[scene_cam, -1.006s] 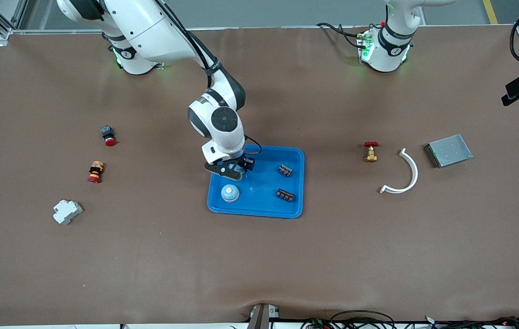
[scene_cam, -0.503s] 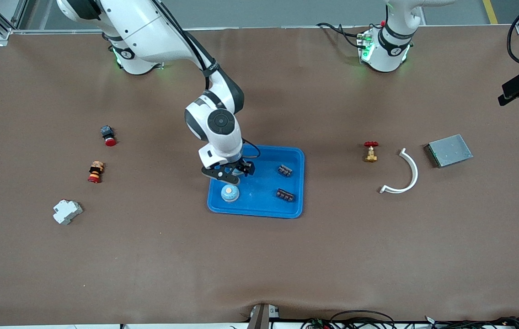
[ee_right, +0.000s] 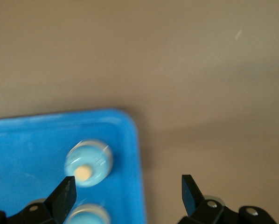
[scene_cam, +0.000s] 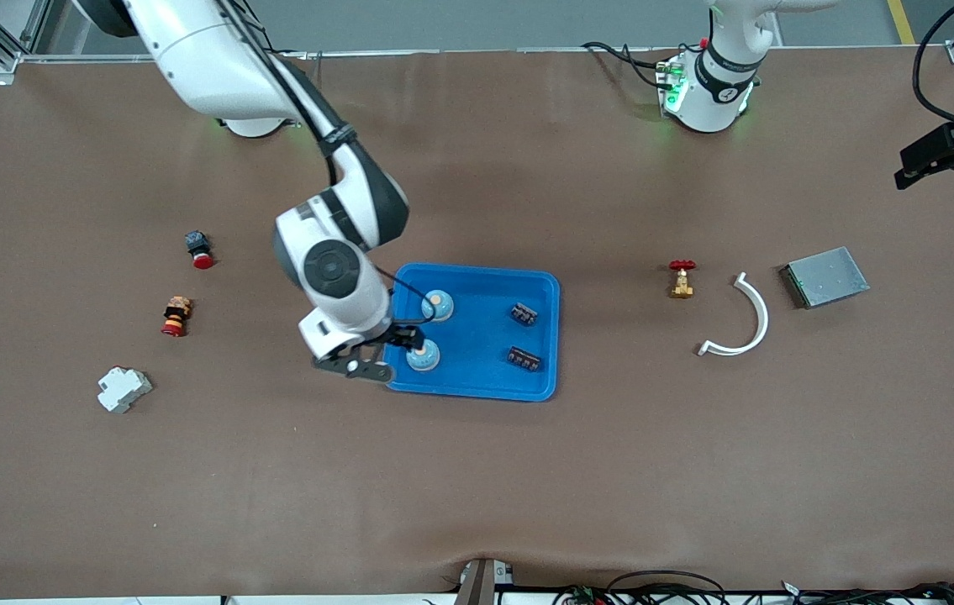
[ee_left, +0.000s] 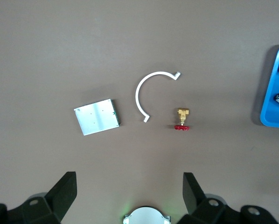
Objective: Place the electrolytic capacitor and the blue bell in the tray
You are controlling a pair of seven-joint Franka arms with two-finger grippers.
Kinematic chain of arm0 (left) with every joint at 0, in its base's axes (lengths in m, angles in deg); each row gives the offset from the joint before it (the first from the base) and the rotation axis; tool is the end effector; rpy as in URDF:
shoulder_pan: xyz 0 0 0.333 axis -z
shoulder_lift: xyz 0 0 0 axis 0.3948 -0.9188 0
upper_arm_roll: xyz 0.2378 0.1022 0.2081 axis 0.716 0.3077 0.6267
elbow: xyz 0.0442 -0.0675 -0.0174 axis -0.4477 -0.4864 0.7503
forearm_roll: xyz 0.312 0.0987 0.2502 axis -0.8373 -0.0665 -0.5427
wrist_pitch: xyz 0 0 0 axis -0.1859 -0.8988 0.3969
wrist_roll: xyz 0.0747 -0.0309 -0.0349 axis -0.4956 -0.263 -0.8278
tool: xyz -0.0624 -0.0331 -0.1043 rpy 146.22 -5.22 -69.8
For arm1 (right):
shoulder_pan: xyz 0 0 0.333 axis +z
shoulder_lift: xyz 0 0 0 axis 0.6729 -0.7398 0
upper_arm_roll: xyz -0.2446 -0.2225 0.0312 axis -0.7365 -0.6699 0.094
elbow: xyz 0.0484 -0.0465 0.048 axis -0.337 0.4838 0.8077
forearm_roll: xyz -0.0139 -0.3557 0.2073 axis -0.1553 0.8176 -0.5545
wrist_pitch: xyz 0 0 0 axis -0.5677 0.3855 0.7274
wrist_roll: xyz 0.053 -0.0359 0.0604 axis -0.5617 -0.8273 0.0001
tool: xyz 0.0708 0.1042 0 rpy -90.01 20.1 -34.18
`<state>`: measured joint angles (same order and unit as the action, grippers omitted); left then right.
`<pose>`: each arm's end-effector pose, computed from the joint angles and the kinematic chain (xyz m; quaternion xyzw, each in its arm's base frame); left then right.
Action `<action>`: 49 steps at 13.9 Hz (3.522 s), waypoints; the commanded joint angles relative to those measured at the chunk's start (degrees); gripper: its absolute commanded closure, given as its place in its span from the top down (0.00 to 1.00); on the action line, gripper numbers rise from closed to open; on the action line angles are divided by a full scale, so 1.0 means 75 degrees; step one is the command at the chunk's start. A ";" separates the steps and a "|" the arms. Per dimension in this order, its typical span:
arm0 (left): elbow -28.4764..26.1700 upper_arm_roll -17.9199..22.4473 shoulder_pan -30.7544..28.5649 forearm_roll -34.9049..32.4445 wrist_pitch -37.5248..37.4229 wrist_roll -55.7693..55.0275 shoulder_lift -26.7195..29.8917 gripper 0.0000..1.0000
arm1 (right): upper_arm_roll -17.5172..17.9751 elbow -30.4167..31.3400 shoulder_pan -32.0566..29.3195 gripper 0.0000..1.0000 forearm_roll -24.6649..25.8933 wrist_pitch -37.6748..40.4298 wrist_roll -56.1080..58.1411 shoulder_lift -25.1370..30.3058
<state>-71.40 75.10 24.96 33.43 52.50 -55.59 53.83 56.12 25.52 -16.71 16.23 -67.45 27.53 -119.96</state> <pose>0.5403 -0.0046 0.6535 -0.9992 -0.0048 0.0378 0.0148 0.6524 0.3339 0.2867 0.9974 -0.0715 -0.0042 0.0009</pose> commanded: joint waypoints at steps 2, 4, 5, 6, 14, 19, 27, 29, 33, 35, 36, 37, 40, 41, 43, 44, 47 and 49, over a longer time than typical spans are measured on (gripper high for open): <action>-0.0218 -0.0244 -0.0016 0.0105 0.0086 -0.0451 0.0141 1.00 | 0.0063 -0.0151 -0.1098 1.00 0.0005 0.0836 0.2330 0.0470; -0.0347 -0.0255 0.0007 0.0105 0.0215 -0.0510 0.0188 1.00 | 0.0017 -0.0210 -0.1755 1.00 0.0029 0.1621 0.3854 0.0903; -0.0359 -0.0337 -0.0005 0.0117 0.0308 -0.0545 0.0188 1.00 | -0.0030 -0.0233 -0.2152 1.00 0.0017 0.1973 0.4592 0.1079; -0.0359 -0.0442 -0.0005 0.0117 0.0344 -0.0557 0.0176 1.00 | -0.0030 -0.0315 -0.2609 1.00 0.0017 0.2301 0.5307 0.1220; -0.0348 -0.0513 -0.0075 0.0129 0.0099 -0.0393 0.0504 1.00 | -0.0124 -0.0960 -0.3797 1.00 0.0017 0.4084 0.6217 0.2297; -0.0406 -0.0513 -0.0075 0.0129 -0.0031 -0.0405 0.0563 1.00 | -0.0136 -0.0960 -0.3704 1.00 -0.0007 0.4180 0.5411 0.3271; -0.0558 -0.0513 -0.0075 0.0129 0.0098 -0.0441 0.0586 1.00 | -0.0113 -0.1007 -0.3551 1.00 0.0017 0.4028 0.4880 0.3952; -0.0570 -0.0502 -0.0087 0.0129 0.0028 -0.0463 0.0633 1.00 | -0.0101 -0.1019 -0.3551 1.00 -0.0018 0.3643 0.4869 0.4010; -0.0558 -0.0502 -0.0075 0.0129 0.0016 -0.0522 0.0645 1.00 | -0.0077 -0.0914 -0.3563 1.00 -0.0006 0.3687 0.4764 0.4478; -0.0593 -0.0502 -0.0075 0.0129 0.0016 -0.0545 0.0634 1.00 | -0.0089 -0.0808 -0.3609 1.00 -0.0006 0.3653 0.4705 0.4515; -0.0617 -0.0513 -0.0064 0.0106 0.0028 -0.0545 0.0622 1.00 | -0.0089 -0.0808 -0.3668 1.00 -0.0006 0.3606 0.4705 0.4491; -0.0605 -0.0513 -0.0029 0.0013 0.0028 -0.0522 0.0587 1.00 | -0.0089 -0.0819 -0.3680 1.00 0.0005 0.3605 0.4705 0.4491; -0.0570 -0.0513 -0.0075 0.0023 0.0016 -0.0394 0.0633 1.00 | -0.0112 -0.0831 -0.3703 1.00 0.0005 0.3629 0.4693 0.4479; -0.0582 -0.0513 -0.0075 0.0023 -0.0030 -0.0393 0.0691 1.00 | -0.0124 -0.0831 -0.3750 1.00 -0.0006 0.3606 0.4705 0.4479; -0.0582 -0.0513 -0.0064 0.0105 -0.0101 -0.0393 0.0809 1.00 | -0.0112 -0.0831 -0.3820 1.00 -0.0065 0.3582 0.4681 0.4479; -0.0524 -0.0537 -0.0017 0.0094 -0.0124 -0.0451 0.0809 1.00 | -0.0112 -0.0831 -0.3832 1.00 -0.0076 0.3582 0.4693 0.4479; -0.0558 -0.0584 -0.0075 0.0105 -0.0242 -0.0381 0.1020 1.00 | -0.0124 -0.0855 -0.3844 1.00 -0.0065 0.3594 0.4693 0.4479; -0.0594 -0.0560 -0.0087 0.0105 -0.0253 -0.0369 0.1020 1.00 | -0.0159 -0.0843 -0.3821 1.00 -0.0053 0.3605 0.4693 0.4479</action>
<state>-74.95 70.96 24.75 33.46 51.13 -58.99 60.35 54.65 18.40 -44.71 16.31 -40.11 63.53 -87.21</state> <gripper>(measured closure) 0.000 0.000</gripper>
